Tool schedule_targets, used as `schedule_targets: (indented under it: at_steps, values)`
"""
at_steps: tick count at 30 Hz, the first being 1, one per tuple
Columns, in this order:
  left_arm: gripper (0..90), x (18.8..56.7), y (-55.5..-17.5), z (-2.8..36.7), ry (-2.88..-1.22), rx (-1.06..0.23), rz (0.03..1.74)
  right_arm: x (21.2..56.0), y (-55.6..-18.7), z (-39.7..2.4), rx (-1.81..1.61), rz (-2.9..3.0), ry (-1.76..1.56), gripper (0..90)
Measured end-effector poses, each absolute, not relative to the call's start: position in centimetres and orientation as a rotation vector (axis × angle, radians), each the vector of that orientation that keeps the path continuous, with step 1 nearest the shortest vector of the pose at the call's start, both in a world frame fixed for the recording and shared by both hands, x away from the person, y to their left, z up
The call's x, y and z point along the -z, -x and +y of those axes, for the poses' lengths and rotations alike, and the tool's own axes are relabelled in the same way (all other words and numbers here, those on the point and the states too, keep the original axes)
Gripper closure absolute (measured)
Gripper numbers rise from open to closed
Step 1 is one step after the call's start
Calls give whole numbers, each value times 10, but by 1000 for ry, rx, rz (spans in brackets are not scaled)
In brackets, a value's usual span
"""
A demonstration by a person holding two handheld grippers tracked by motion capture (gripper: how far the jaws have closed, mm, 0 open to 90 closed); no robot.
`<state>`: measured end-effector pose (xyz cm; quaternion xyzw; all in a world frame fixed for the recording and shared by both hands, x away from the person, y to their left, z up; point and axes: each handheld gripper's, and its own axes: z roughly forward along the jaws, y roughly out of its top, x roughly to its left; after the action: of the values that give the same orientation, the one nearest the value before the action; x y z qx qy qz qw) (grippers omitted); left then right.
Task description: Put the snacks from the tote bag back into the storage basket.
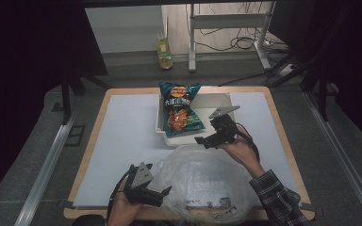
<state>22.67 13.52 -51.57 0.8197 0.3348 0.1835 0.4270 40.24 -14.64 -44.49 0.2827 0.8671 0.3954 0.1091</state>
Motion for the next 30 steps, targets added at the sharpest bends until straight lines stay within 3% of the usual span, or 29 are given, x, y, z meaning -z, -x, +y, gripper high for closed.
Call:
schedule_targets:
  at_steps: [30]
  values:
    - [0,514,-226,140,-1993,-442,831,452,-357,-162,-1137,2584,-760,28]
